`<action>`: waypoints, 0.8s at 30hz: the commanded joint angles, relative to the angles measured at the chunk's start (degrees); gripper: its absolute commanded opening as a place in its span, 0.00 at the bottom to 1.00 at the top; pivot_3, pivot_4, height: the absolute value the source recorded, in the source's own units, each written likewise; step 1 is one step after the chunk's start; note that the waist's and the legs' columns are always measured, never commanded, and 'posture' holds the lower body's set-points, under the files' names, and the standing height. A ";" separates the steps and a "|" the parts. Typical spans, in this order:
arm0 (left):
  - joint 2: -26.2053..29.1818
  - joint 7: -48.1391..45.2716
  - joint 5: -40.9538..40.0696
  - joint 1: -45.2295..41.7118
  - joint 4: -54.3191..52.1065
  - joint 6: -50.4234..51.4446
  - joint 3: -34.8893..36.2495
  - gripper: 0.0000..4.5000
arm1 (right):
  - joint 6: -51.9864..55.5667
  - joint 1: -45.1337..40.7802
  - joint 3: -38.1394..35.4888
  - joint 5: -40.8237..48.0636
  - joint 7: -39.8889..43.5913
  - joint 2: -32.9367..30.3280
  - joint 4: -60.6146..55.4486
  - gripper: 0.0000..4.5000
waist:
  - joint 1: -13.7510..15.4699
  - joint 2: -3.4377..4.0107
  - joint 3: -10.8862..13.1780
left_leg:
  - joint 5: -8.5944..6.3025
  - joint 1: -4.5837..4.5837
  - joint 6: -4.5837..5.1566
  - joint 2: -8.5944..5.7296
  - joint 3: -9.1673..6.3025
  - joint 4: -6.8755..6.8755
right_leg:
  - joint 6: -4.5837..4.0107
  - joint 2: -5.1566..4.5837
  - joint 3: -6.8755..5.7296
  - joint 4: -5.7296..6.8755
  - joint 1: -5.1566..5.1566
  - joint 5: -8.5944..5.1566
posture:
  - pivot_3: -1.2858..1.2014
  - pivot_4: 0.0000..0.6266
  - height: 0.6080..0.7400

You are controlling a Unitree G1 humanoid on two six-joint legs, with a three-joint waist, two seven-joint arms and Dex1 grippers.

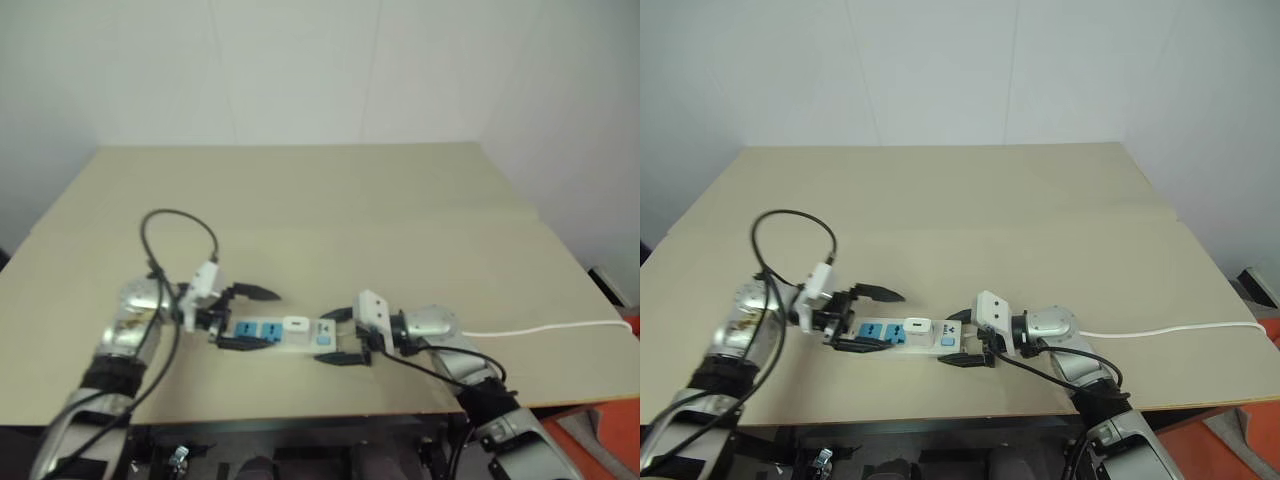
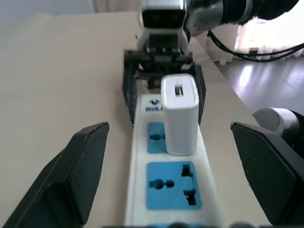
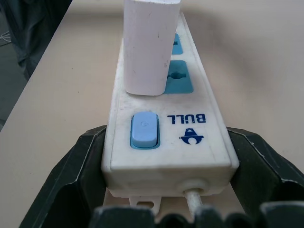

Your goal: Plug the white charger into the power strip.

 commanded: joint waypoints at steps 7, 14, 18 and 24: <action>8.27 0.08 -0.15 6.79 -1.58 -2.13 7.21 1.00 | -0.92 -0.26 -3.60 3.97 2.26 -2.09 -1.38 0.99 | 0.24 0.04 0.15 | 0.01 -0.40 0.00 0.00 0.03 0.02 | -0.07 -0.01 -0.01 0.02 -0.41 0.05 | 0.52 0.24 1.00; 10.60 1.06 -1.64 14.95 -7.92 0.56 12.11 1.00 | -0.09 5.20 -10.02 8.93 4.72 -11.53 -10.94 0.99 | 1.13 0.03 0.41 | 0.01 -0.53 0.00 -0.03 0.04 0.04 | -0.07 -0.08 -0.04 -0.01 -0.48 0.05 | 0.52 0.24 1.00; 11.47 2.70 -3.04 19.72 -12.80 2.85 15.55 1.00 | 2.56 11.87 -16.80 14.91 7.94 -20.63 -21.09 0.99 | 1.52 0.07 0.56 | 0.00 -0.50 0.00 -0.01 0.05 0.04 | -0.06 -0.08 -0.04 -0.02 -0.47 0.04 | 0.52 0.24 1.00; 12.50 3.48 -3.97 26.27 -18.10 4.47 20.20 1.00 | 9.36 22.98 -29.19 22.10 7.43 -31.13 -32.30 0.99 | 1.53 0.02 0.68 | 0.00 -0.45 0.00 0.01 0.11 0.04 | -0.05 -0.08 -0.02 -0.03 -0.44 0.02 | 0.52 0.24 1.00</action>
